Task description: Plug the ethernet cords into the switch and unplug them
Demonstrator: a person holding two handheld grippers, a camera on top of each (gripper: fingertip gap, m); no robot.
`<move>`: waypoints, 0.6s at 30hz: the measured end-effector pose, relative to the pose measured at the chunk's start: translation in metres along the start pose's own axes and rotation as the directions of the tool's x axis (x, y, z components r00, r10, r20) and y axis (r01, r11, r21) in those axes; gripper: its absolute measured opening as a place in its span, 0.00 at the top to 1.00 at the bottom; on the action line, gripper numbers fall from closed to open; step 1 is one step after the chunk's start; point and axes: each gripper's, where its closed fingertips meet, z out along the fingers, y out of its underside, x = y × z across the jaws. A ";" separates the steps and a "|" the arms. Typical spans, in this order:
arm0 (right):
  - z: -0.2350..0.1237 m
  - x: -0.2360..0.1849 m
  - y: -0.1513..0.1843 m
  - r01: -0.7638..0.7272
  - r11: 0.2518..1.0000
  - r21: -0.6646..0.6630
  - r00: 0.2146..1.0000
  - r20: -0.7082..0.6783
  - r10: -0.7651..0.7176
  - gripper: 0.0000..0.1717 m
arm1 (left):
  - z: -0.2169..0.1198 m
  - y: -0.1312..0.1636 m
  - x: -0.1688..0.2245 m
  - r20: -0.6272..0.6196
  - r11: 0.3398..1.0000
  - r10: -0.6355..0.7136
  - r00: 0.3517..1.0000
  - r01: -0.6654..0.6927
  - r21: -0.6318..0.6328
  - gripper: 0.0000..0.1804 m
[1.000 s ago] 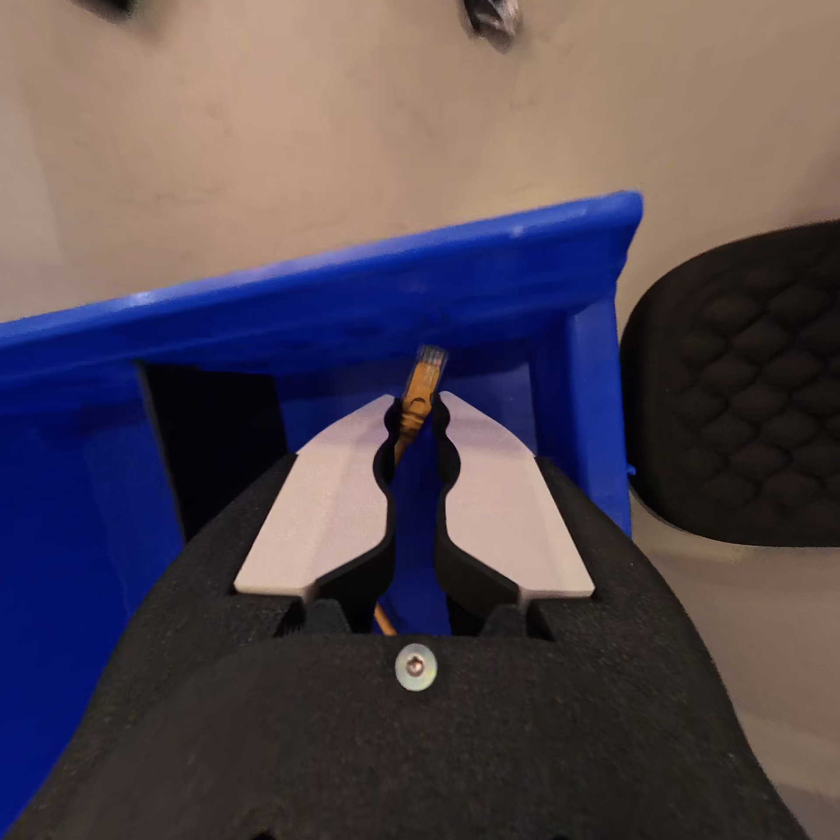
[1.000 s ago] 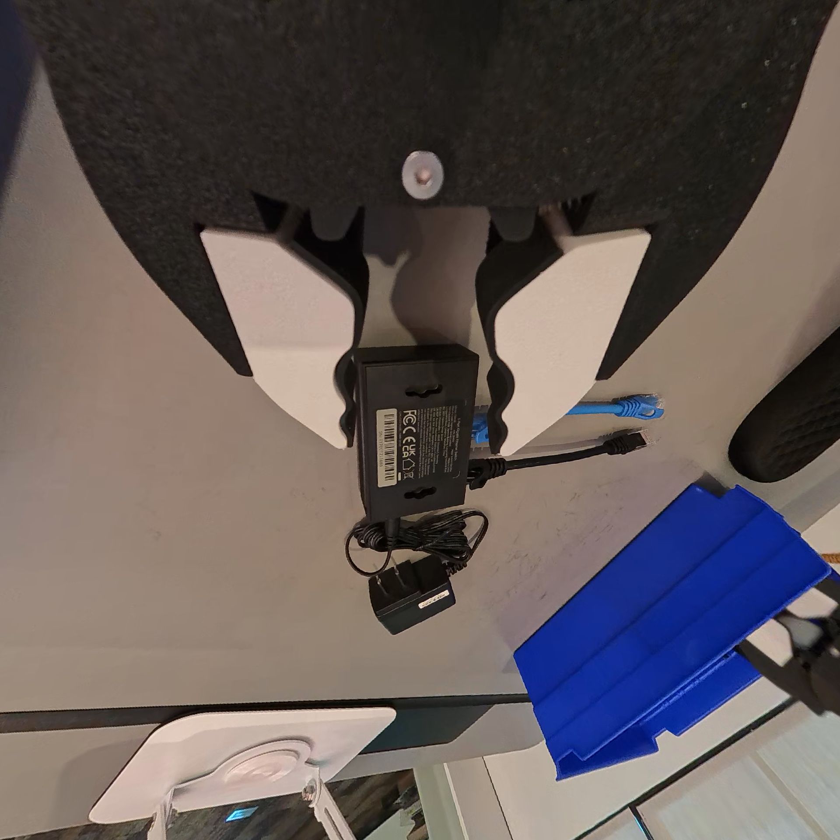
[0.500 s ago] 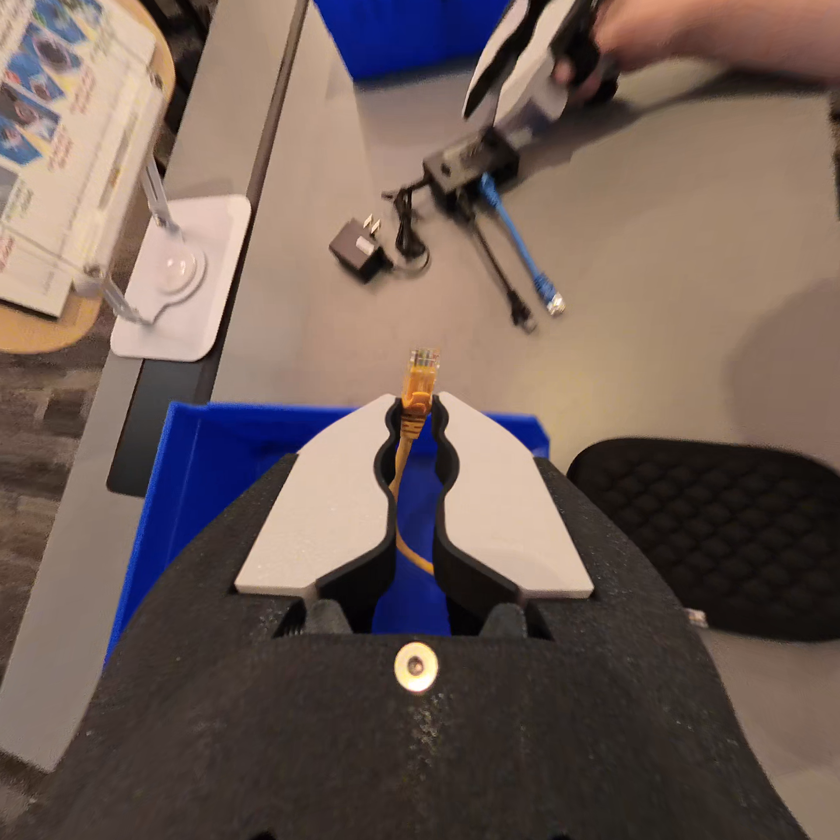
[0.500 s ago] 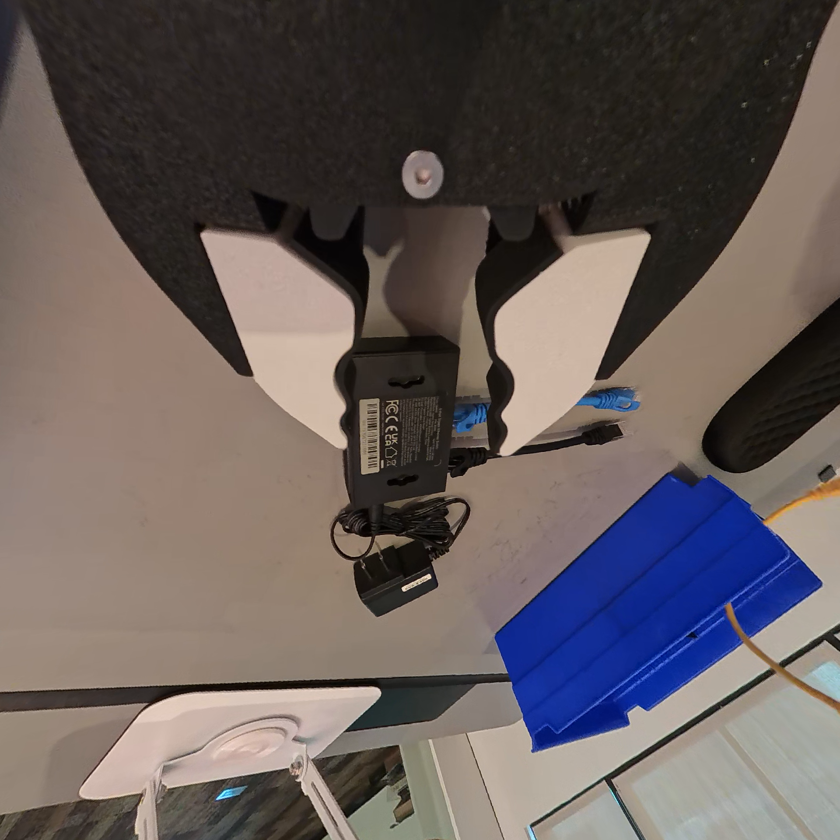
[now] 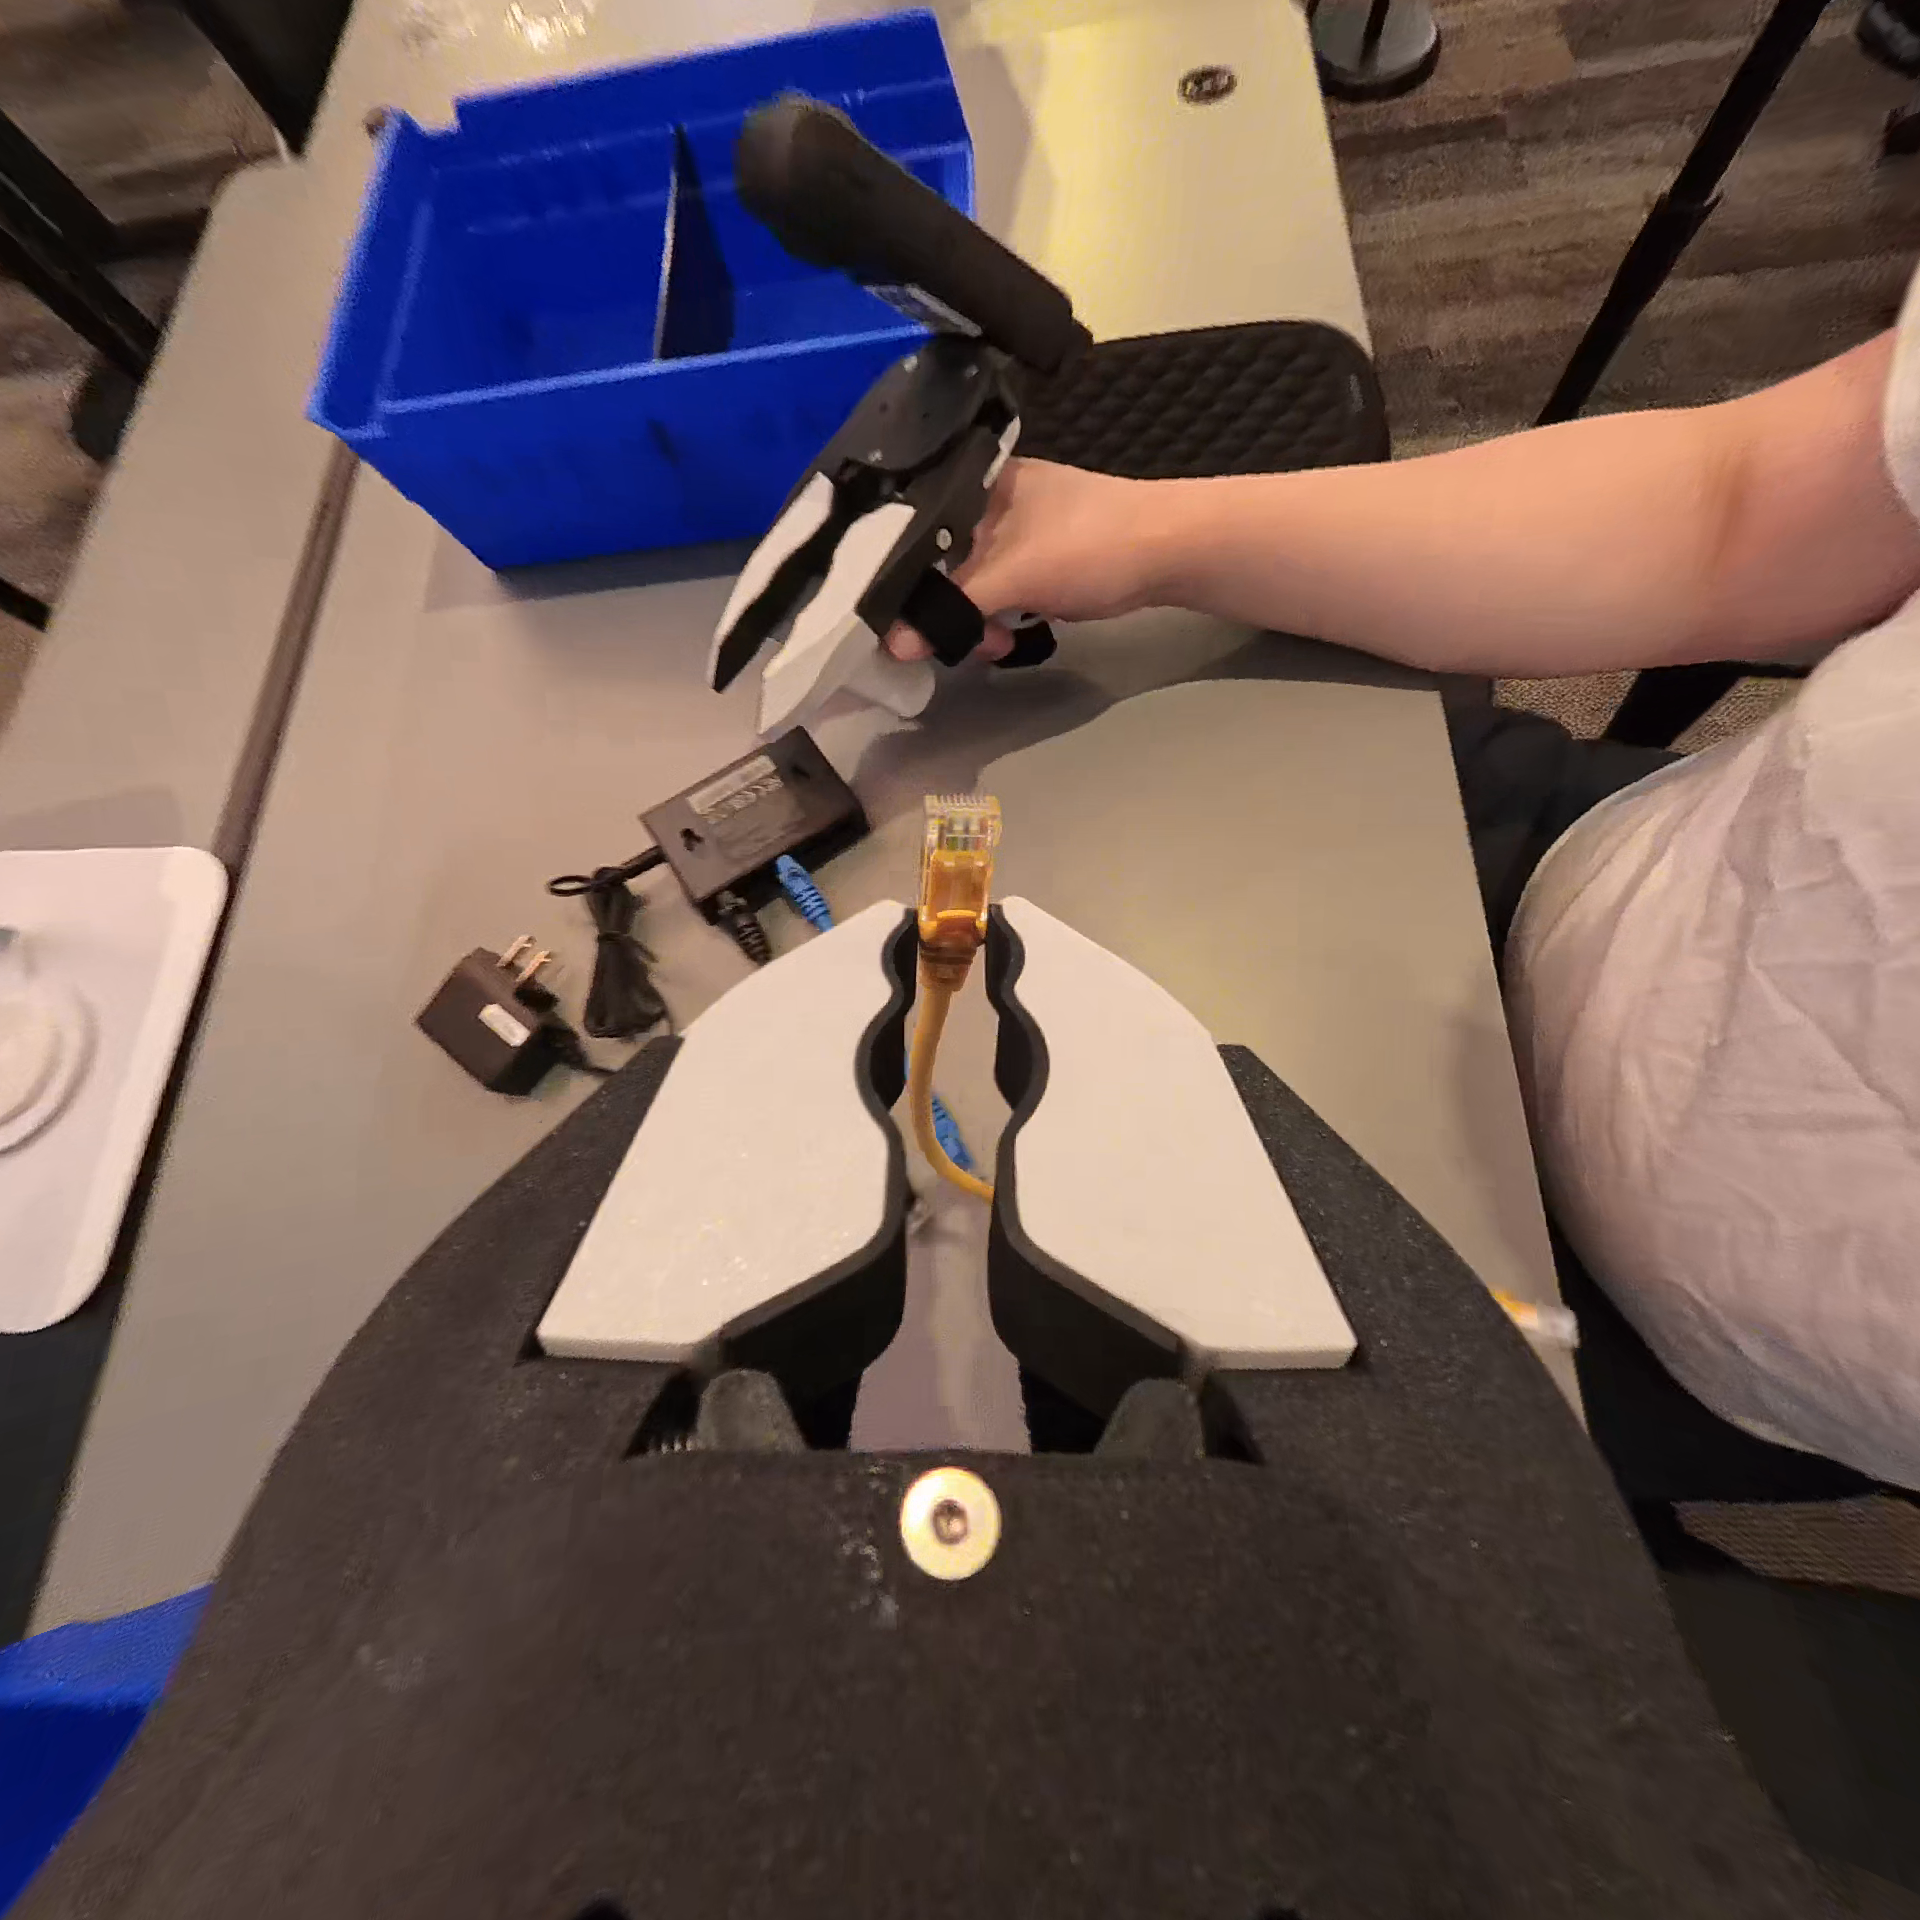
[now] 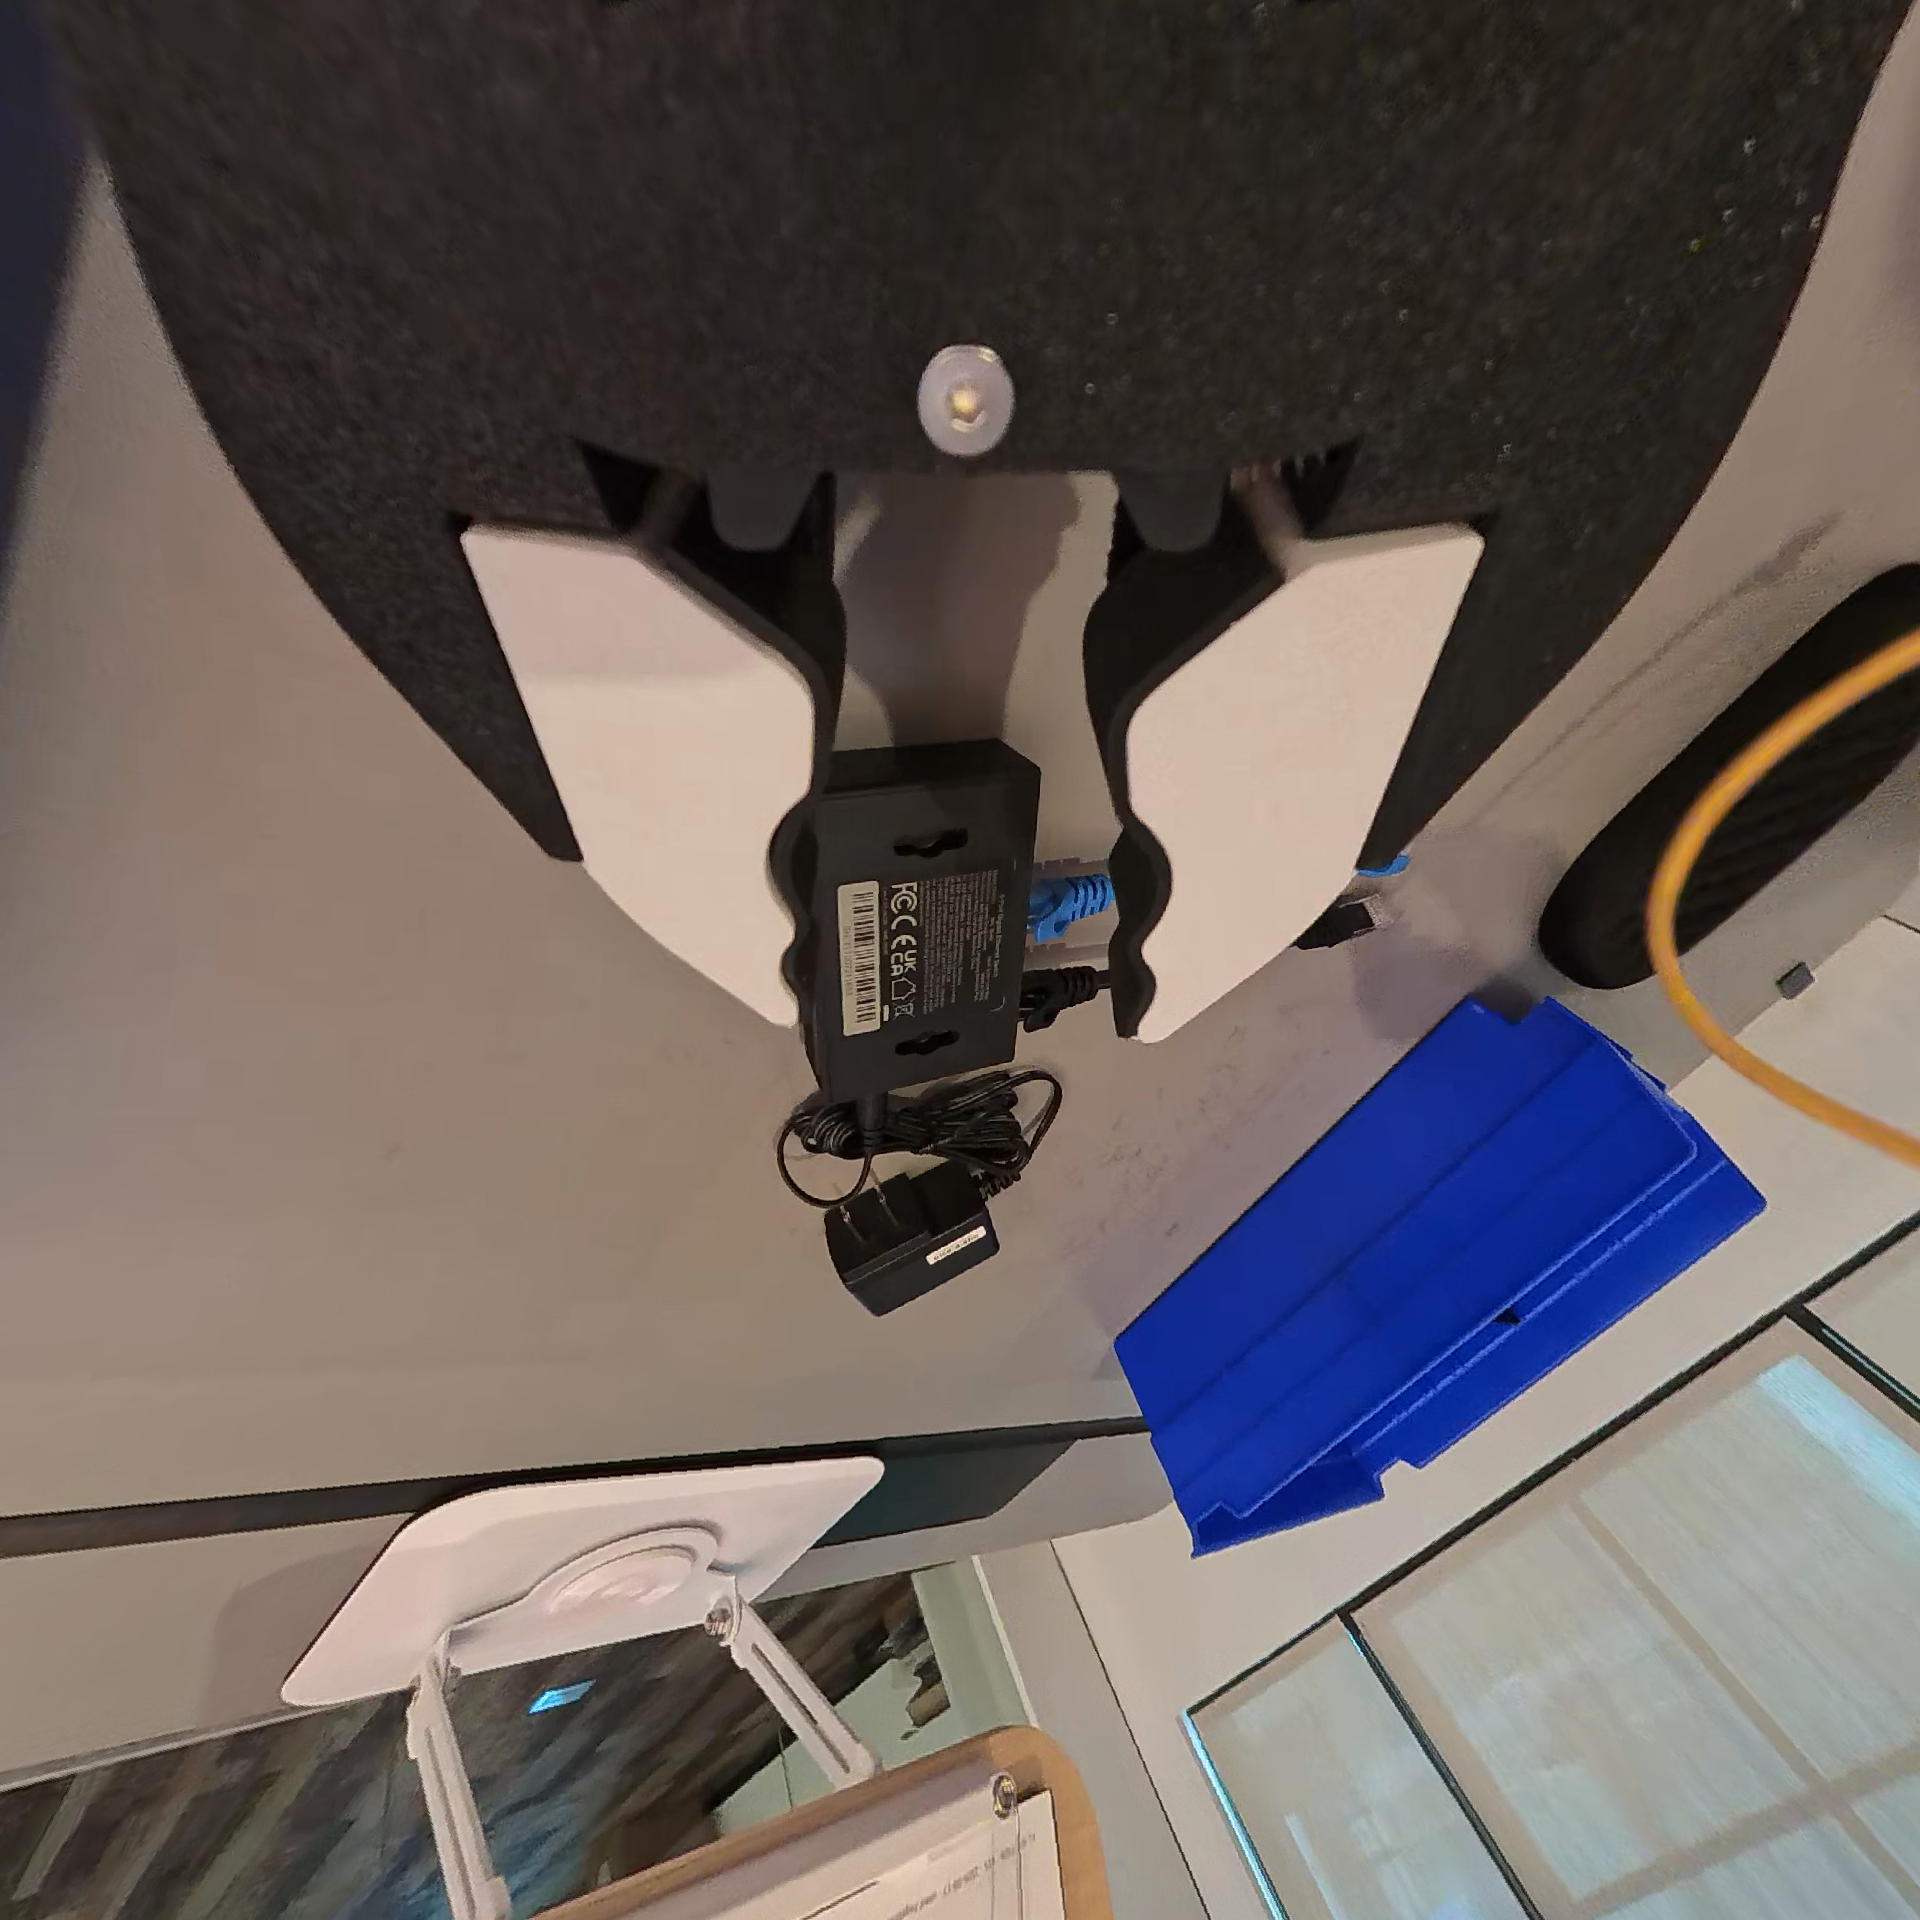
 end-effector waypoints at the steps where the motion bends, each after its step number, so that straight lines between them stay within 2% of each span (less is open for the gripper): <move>1: 0.000 0.000 0.001 -0.006 1.000 -0.004 1.000 0.003 0.006 0.69 | 0.015 0.004 0.002 -0.008 1.000 -0.020 1.000 0.019 -0.023 0.94; 6: -0.003 0.003 -0.001 0.031 1.000 -0.002 0.999 -0.034 -0.031 0.70 | 0.090 0.037 -0.004 0.013 0.977 -0.151 0.988 0.151 -0.151 0.94; 10: -0.005 0.010 0.000 0.062 0.998 -0.022 0.994 -0.088 -0.064 0.71 | 0.132 0.060 -0.008 0.006 0.915 -0.293 0.956 0.282 -0.288 0.94; 14: -0.008 0.012 0.000 0.061 0.998 -0.030 0.993 -0.098 -0.064 0.70 | 0.159 0.088 -0.015 0.102 0.843 -0.328 0.939 0.340 -0.416 0.94; 18: -0.007 0.007 0.002 0.071 0.996 -0.048 0.995 -0.072 -0.075 0.71 | 0.171 0.101 -0.014 0.161 0.817 -0.312 0.936 0.351 -0.458 0.94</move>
